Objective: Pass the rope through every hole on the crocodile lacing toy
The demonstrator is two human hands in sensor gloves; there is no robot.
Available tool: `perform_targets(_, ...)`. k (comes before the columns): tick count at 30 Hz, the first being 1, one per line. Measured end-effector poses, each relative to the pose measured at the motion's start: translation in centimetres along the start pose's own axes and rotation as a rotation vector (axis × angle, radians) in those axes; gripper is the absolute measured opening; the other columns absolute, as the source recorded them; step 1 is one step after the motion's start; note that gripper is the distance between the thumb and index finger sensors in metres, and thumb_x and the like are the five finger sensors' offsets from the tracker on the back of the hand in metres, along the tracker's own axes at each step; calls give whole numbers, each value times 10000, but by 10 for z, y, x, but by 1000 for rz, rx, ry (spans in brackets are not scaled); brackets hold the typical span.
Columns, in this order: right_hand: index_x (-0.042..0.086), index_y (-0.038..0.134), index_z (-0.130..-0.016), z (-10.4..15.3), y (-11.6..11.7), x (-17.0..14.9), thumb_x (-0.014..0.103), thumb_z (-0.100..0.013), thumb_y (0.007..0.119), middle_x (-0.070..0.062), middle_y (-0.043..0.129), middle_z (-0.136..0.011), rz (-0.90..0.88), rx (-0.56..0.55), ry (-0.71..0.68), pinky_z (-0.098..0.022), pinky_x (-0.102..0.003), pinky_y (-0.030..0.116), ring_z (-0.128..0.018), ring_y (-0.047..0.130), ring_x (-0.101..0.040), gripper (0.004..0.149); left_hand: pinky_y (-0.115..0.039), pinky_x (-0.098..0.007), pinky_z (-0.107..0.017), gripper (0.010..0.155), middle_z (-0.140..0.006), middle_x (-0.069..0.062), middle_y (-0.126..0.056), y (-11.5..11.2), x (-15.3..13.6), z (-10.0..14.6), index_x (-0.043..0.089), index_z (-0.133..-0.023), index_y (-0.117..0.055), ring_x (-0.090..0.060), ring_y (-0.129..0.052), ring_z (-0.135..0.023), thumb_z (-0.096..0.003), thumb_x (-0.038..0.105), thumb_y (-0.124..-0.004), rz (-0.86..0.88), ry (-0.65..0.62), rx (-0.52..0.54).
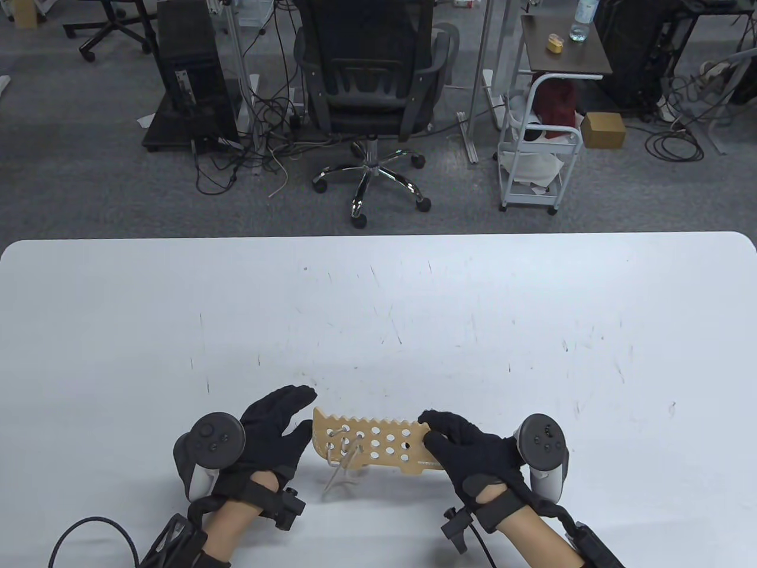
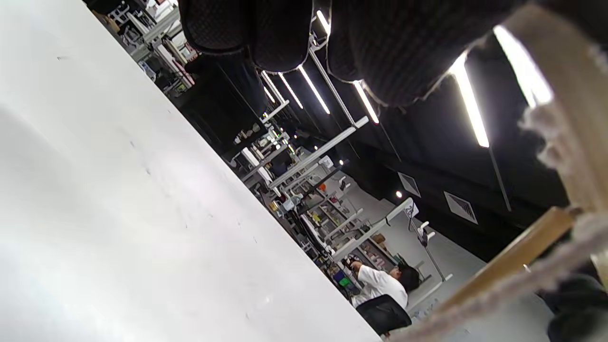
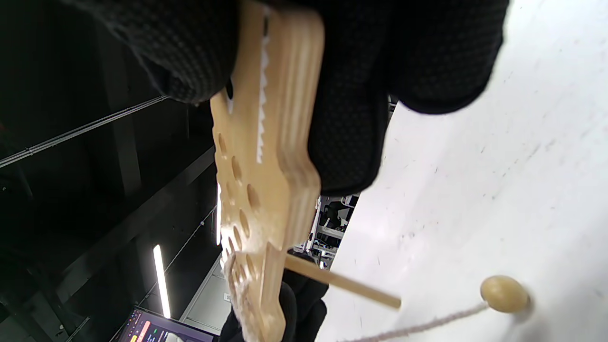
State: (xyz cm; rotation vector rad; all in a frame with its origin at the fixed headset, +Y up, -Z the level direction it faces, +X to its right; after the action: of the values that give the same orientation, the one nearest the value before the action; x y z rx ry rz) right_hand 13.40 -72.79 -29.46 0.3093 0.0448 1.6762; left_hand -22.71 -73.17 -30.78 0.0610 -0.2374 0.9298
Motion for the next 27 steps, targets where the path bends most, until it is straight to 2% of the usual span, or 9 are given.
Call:
perform_targets(8, 98, 782, -857, 0, 3, 2, 333, -442, 823, -92, 1015, -694, -47, 24, 8, -408, -454, 831, -489, 1085, -270, 479, -385, -601, -771, 605, -1068, -31, -638, -21, 6, -1, 460, -962, -743, -358, -591, -1008, -384, 470, -923, 39, -44, -183)
perform_targets(11, 98, 783, -856, 0, 4, 2, 332, -445, 821, -91, 1014, -696, -61, 33, 12, -408, -454, 831, -490, 1085, -269, 474, -424, -596, -767, 572, -1017, -13, -712, -27, 7, -2, 443, -934, -789, -342, -655, -980, -380, 477, -924, 34, -72, -222)
perform_targets(16, 96, 785, -854, 0, 9, 2, 333, -446, 820, -92, 1015, -695, -65, 75, 11, -407, -456, 831, -487, 1086, -269, 473, -419, -599, -770, 574, -1020, -9, -714, -36, 8, -2, 469, -924, -795, -337, -655, -985, -368, 485, -937, 88, -107, -304)
perform_targets(22, 95, 787, -852, 0, 13, 3, 332, -443, 822, -93, 1018, -691, -68, 100, 2, -405, -455, 832, -487, 1086, -270, 473, -448, -591, -770, 539, -978, 9, -757, -44, 13, 0, 470, -882, -841, -325, -685, -971, -357, 475, -961, 131, -153, -360)
perform_targets(27, 96, 786, -853, 0, 15, 3, 334, -442, 822, -92, 1018, -691, -76, 111, 3, -405, -453, 833, -486, 1088, -267, 476, -486, -582, -765, 466, -942, 2, -796, -45, 13, 0, 446, -830, -896, -316, -724, -947, -367, 469, -943, 161, -163, -365)
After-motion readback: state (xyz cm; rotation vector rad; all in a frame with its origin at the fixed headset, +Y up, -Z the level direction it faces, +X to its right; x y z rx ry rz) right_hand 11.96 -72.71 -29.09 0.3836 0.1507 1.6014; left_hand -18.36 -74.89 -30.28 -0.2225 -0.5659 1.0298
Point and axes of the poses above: the tracker on the back of each hand, its own x axis roughly to the thumb side, its own z axis roughly from the fingertips to the wrist, y = z × x, the point moved 1 cm from there along -z, roughly from the wrist to the fingertips
